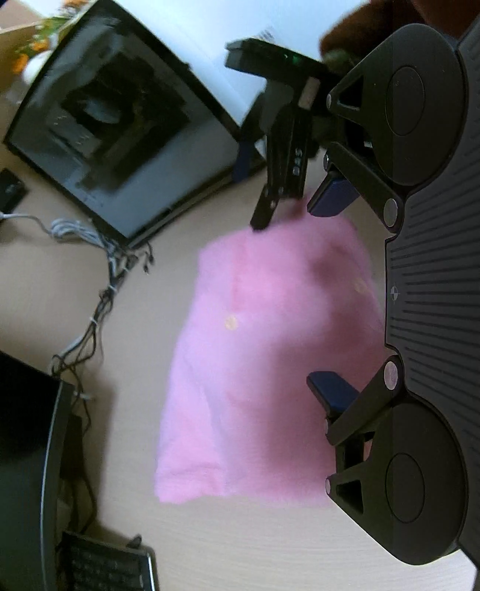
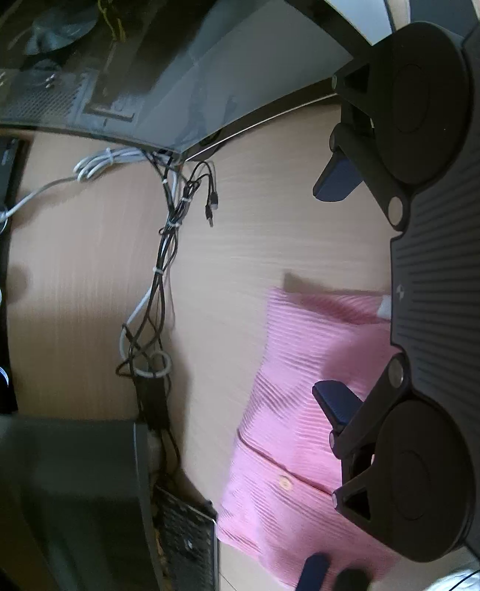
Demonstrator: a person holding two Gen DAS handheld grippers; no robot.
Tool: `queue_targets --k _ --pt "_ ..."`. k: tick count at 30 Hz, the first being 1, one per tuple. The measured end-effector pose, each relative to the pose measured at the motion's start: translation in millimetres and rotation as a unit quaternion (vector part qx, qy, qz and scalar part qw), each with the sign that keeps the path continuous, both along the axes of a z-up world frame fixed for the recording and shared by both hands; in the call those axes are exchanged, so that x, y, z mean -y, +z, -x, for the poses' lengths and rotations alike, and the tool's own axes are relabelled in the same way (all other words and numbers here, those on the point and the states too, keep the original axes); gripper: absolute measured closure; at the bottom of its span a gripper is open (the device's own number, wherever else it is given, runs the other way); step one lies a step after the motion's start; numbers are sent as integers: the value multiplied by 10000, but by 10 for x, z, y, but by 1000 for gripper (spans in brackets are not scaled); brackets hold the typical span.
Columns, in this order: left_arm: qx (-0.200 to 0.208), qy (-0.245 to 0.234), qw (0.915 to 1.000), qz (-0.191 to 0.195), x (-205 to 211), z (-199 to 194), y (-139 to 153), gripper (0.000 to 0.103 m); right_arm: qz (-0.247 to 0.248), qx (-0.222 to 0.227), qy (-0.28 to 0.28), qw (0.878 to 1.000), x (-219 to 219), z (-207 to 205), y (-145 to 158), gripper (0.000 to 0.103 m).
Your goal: Fold clothes
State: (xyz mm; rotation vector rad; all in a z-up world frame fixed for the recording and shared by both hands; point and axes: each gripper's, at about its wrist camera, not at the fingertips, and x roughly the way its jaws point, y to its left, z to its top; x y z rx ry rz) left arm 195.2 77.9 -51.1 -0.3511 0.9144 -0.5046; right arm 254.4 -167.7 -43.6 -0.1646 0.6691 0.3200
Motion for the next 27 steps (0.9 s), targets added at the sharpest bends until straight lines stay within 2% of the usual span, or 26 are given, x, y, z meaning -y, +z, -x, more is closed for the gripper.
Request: queue_targets --k 1,4,5,6,8,10,13,16,18,21,24,27 --pt "79 -27 9998 -159 62 -23 -2 16 -16 -8 -34 10000 -21 0 0 0" --pt "301 -147 9930 -1132 319 -56 -68 27 0 61 62 10000 -46 109 25 0" --pt "330 -267 9903 -1326 396 -43 -104 36 22 93 92 9999 -51 148 33 0" --pt "356 -446 9887 -1390 462 -10 -138 45 87 145 111 9998 -46 188 43 0" --pt "388 -822 9853 -1449 580 66 -203 51 187 177 82 9996 -5 227 47 0" --pt "375 -1169 9828 -1380 633 154 -248 42 237 158 -9 9996 65 229 49 0" --pt "369 -1170 9852 -1194 554 200 -217 37 179 140 -158 9996 165 194 79 0" --pt "375 -671 9949 -658 257 166 -60 26 106 84 -184 9997 166 130 84 0" --pt "414 -155 9982 -414 -6 157 19 17 152 95 -159 9997 100 73 62 0" --pt "40 597 9982 -78 -397 109 -17 12 286 184 -118 9994 -39 -76 34 0" --pt "-262 745 9965 269 -607 107 -110 13 478 256 -2 9985 -182 -310 10 0" --pt "-281 548 9979 209 -597 60 -144 13 1200 184 161 9925 -369 -512 -145 0"
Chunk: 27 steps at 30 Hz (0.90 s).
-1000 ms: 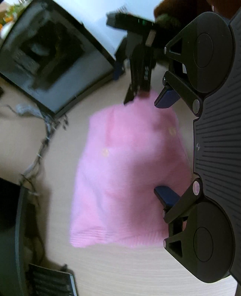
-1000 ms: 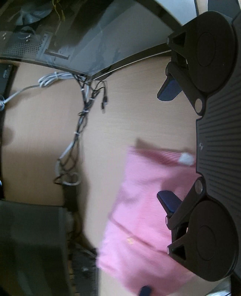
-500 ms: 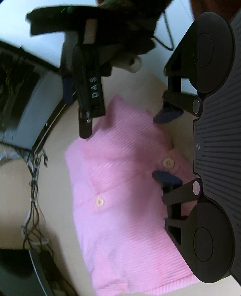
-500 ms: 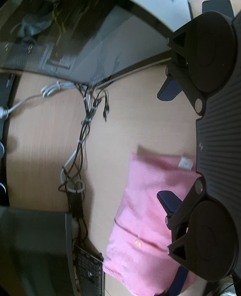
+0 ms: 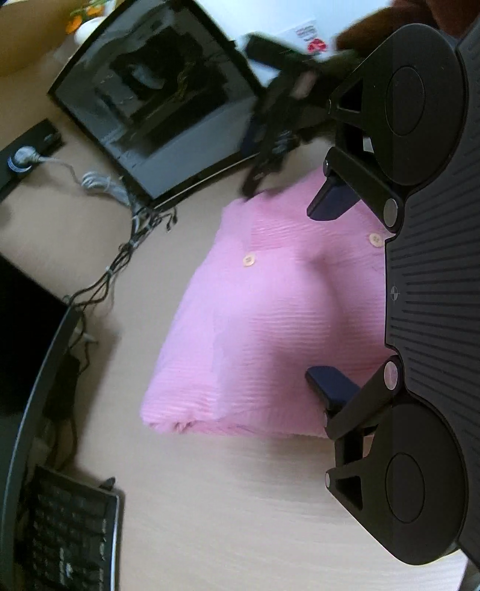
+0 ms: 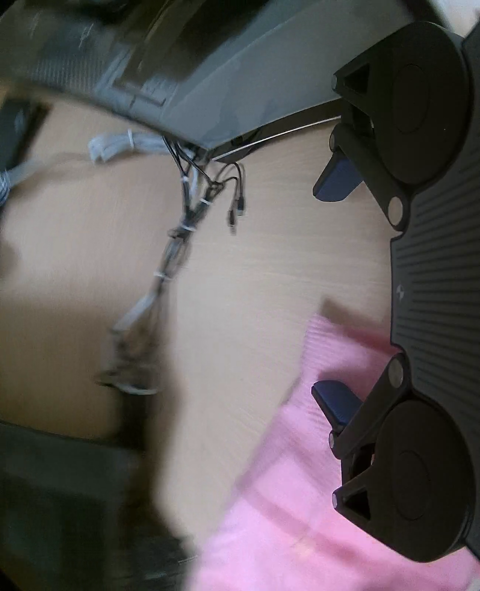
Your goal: Fold clothes
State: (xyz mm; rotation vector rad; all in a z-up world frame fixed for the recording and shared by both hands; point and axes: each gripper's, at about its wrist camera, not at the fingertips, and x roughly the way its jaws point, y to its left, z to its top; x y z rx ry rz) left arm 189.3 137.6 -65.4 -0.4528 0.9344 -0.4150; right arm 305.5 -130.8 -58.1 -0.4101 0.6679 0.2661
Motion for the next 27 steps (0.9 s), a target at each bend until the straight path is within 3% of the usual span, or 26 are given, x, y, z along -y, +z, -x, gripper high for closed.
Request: queue_targets --k 4,9,15,18,22,24,27 --pt "72 -205 9996 -207 56 -258 -73 14 606 324 154 9975 -101 207 -98 0" --pt "299 -144 9986 -411 9 -712 -138 13 298 -30 36 9995 26 584 -85 0" --pt "631 -128 9934 -950 137 -1143 -126 12 317 -52 841 9959 -25 1095 40 0" --pt "805 -216 9939 -722 174 -1157 49 12 -180 48 1007 9947 36 1164 285 0" --pt "1067 -434 9928 -334 280 -1180 275 12 -868 143 815 9928 72 1028 469 0" --pt "1148 -682 9910 -62 428 -1249 315 12 -780 201 676 9945 1 907 379 0" --pt "1019 -882 9908 -72 688 -1454 178 12 -266 -6 450 9986 -110 818 80 0"
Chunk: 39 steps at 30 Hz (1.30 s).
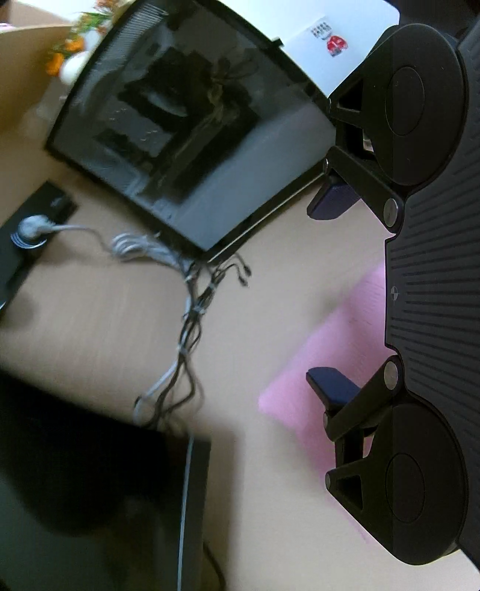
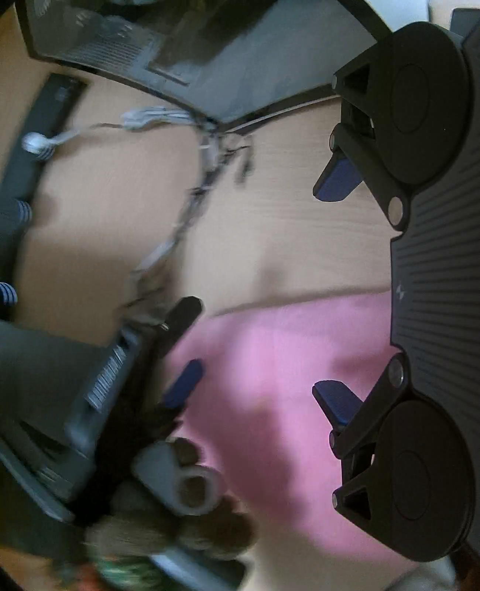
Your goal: Fold clothes
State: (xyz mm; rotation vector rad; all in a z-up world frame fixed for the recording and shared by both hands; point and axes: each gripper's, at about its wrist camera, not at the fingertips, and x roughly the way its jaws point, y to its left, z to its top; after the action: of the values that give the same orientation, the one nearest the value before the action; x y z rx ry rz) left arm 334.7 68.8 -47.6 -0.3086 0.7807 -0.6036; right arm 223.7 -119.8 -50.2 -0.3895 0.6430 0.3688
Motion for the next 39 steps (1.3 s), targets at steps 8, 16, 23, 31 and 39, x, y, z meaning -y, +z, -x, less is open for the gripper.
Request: queue_targets --k 8,16,23,31,39 --pt "-65 -177 9970 -746 437 -519 -473 11 204 -82 -326 9992 -55 293 -200 0" --pt "37 -208 9966 -790 506 -354 -296 11 -572 -491 -188 9970 345 238 64 0" --pt "-214 -140 9993 -275 78 682 -167 9 -290 49 145 9995 341 -72 9 0" --pt "-582 365 9960 -563 22 1153 -429 11 244 -124 408 9988 112 -83 -225 0" --pt "-486 521 9939 -839 16 963 -433 13 -7 -443 625 9971 74 223 -205 0"
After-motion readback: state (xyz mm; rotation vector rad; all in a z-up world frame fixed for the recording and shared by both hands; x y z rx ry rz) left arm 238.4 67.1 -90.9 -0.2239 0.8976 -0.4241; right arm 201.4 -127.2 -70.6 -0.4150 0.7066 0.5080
